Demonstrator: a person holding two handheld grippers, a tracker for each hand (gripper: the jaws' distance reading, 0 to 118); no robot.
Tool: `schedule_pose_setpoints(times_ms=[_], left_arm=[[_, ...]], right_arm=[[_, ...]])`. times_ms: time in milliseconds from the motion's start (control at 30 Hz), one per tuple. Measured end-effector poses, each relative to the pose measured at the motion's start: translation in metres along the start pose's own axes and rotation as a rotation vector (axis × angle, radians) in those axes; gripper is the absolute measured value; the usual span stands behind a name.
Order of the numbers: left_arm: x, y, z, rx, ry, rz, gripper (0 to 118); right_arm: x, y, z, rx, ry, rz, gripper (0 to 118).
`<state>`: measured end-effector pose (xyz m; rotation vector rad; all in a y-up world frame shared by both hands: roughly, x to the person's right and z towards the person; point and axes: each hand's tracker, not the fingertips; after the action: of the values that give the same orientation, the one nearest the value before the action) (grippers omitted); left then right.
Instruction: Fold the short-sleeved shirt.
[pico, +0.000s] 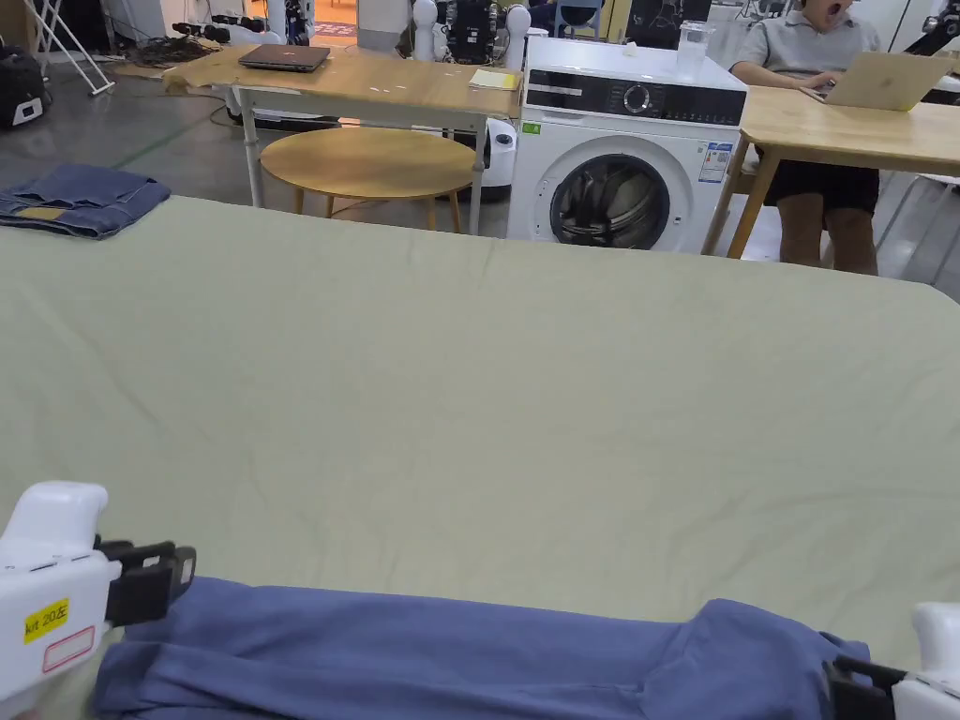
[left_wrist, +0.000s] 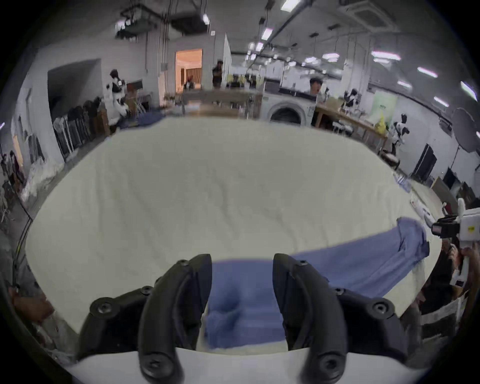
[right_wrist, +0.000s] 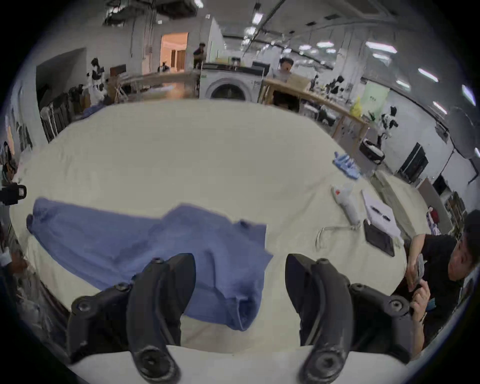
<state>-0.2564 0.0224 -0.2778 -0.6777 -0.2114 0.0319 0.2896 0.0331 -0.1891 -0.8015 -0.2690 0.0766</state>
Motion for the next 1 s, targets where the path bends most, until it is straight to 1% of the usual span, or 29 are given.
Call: schedule_pose_setpoints(times_ms=[100,133,167,233,267,300,333,400,433,467,533,600,700,800,867,1000], left_arm=[[0.021,0.01,0.005,0.13,-0.012,-0.022,47],[0.027,0.012,0.006,0.161,-0.013,-0.036,47],[0.036,0.014,0.008,0.209,-0.011,-0.057,47],[0.049,0.018,0.008,0.271,0.012,-0.075,47],[0.056,0.019,0.009,0.305,0.021,-0.084,47],[0.062,0.021,0.01,0.342,0.036,-0.088,45],[0.068,0.022,0.011,0.37,0.046,-0.092,39],[0.071,0.025,0.007,0.42,0.069,-0.101,10],[0.074,0.025,0.008,0.45,0.088,-0.108,1],[0.076,0.026,0.009,0.471,0.104,-0.114,0],[0.08,0.027,0.009,0.52,0.115,-0.124,0],[0.079,0.027,0.01,0.519,0.112,-0.118,0],[0.071,0.029,0.012,0.5,0.118,-0.103,0],[0.048,0.027,0.015,0.421,0.11,-0.072,0],[0.024,0.024,0.015,0.341,0.068,-0.031,0],[-0.036,0.015,0.007,0.095,-0.043,0.09,0]], right_arm=[[-0.018,0.011,0.008,0.16,0.018,-0.035,74],[-0.024,0.014,0.011,0.213,0.022,-0.06,74],[-0.034,0.017,0.013,0.299,0.045,-0.087,73],[-0.049,0.023,0.016,0.397,0.059,-0.112,71],[-0.057,0.026,0.018,0.447,0.072,-0.129,65],[-0.068,0.029,0.019,0.492,0.086,-0.14,57],[-0.076,0.032,0.02,0.524,0.093,-0.138,47],[-0.091,0.037,0.02,0.583,0.11,-0.142,17],[-0.097,0.038,0.02,0.61,0.11,-0.144,5],[-0.104,0.04,0.021,0.636,0.107,-0.14,0],[-0.113,0.043,0.023,0.66,0.111,-0.136,0],[-0.119,0.046,0.023,0.68,0.128,-0.143,0],[-0.127,0.048,0.023,0.696,0.122,-0.134,0],[-0.132,0.05,0.022,0.697,0.122,-0.124,0],[-0.134,0.051,0.019,0.689,0.13,-0.115,0],[-0.14,0.051,0.012,0.659,0.143,-0.086,0]])
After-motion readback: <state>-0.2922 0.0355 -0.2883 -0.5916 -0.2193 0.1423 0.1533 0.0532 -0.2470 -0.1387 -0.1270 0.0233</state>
